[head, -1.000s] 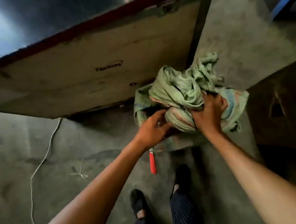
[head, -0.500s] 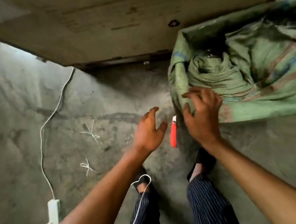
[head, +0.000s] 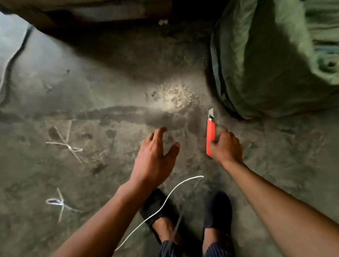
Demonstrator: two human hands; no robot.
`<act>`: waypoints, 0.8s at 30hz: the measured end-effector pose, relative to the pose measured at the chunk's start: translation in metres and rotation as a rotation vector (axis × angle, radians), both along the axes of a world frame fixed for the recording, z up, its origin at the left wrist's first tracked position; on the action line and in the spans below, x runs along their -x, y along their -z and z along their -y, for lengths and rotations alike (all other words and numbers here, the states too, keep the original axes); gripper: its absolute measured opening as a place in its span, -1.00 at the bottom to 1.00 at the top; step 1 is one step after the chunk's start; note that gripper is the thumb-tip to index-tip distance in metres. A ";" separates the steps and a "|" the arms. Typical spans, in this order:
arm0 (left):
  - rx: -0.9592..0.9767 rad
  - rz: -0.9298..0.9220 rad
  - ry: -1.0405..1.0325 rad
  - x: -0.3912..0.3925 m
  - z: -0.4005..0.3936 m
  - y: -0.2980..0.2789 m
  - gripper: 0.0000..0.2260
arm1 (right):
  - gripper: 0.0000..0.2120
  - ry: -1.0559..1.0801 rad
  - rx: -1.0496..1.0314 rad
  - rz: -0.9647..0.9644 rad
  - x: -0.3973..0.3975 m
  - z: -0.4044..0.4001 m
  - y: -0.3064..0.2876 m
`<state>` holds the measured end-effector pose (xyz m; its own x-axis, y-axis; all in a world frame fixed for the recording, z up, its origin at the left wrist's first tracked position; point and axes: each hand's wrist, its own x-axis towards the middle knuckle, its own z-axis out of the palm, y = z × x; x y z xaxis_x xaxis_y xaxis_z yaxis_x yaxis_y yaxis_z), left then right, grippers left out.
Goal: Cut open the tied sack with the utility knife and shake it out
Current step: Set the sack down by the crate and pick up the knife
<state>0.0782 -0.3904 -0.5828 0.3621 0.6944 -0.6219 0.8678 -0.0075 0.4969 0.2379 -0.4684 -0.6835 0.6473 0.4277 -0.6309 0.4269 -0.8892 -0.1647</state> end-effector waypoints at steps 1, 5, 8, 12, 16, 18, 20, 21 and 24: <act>0.036 0.024 -0.040 0.005 0.001 0.016 -0.55 | -0.63 -0.009 0.020 0.000 0.003 0.000 0.020; 0.067 0.053 -0.124 0.019 0.002 0.062 -0.62 | -0.40 0.032 0.052 0.023 0.009 -0.003 0.078; 0.035 0.066 -0.125 0.029 0.000 0.068 -0.63 | -0.42 0.062 0.064 0.023 0.013 -0.003 0.091; 0.017 0.065 -0.164 0.035 -0.006 0.029 -0.62 | -0.66 0.123 -0.022 -0.022 0.005 -0.001 0.056; -0.051 0.049 -0.145 0.033 -0.030 -0.065 -0.58 | -0.76 0.089 -0.202 -0.170 0.000 -0.024 -0.061; -0.131 0.051 -0.126 0.028 -0.047 -0.132 -0.56 | -0.86 0.023 -0.354 -0.192 -0.002 -0.043 -0.148; -0.237 0.054 -0.114 0.025 -0.063 -0.203 -0.53 | -0.95 -0.031 -0.512 -0.210 -0.004 -0.060 -0.238; -0.291 0.047 -0.096 0.025 -0.070 -0.244 -0.51 | -0.90 -0.044 -0.581 -0.220 -0.003 -0.069 -0.285; -0.423 0.043 -0.081 0.026 -0.087 -0.364 -0.48 | -0.81 -0.068 -0.781 -0.233 -0.002 -0.090 -0.419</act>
